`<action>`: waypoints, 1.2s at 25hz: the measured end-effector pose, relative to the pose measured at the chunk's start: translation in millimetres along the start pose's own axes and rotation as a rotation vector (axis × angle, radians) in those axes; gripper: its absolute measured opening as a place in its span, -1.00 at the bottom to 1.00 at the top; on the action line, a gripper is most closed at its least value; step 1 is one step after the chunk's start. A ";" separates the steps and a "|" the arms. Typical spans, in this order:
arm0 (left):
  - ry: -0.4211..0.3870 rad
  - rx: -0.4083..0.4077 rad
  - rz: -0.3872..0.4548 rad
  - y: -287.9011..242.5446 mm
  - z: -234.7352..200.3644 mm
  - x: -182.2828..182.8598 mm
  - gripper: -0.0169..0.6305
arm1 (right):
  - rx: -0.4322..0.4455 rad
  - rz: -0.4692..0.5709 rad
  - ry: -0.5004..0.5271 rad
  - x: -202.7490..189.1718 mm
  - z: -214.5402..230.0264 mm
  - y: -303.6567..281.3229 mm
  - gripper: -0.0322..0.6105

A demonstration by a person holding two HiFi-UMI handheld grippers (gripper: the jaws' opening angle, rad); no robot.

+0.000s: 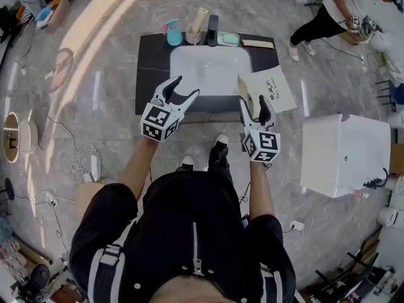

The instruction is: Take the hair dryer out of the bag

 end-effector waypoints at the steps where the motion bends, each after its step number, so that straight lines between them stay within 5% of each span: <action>1: 0.000 0.012 -0.002 -5.6 -0.7 0.6 -0.08 | 0.014 -0.001 0.003 1.2 6.0 -5.8 -0.03; 16: 0.026 0.175 -0.016 -87.1 3.1 14.0 -0.08 | 0.180 -0.031 0.033 23.7 106.5 -82.7 -0.04; 30: 0.070 0.203 -0.081 -129.6 14.3 -10.8 -0.07 | 0.236 -0.135 0.025 -2.7 146.1 -104.7 -0.04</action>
Point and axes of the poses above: the fingertips, and each gripper's own axes: y backward along the fingers, z to its right, x out of its top, the point moved 6 cm from there along y, backward along the fingers, and after that the axes turned 9 degrees about x, right-handed, at the moved point
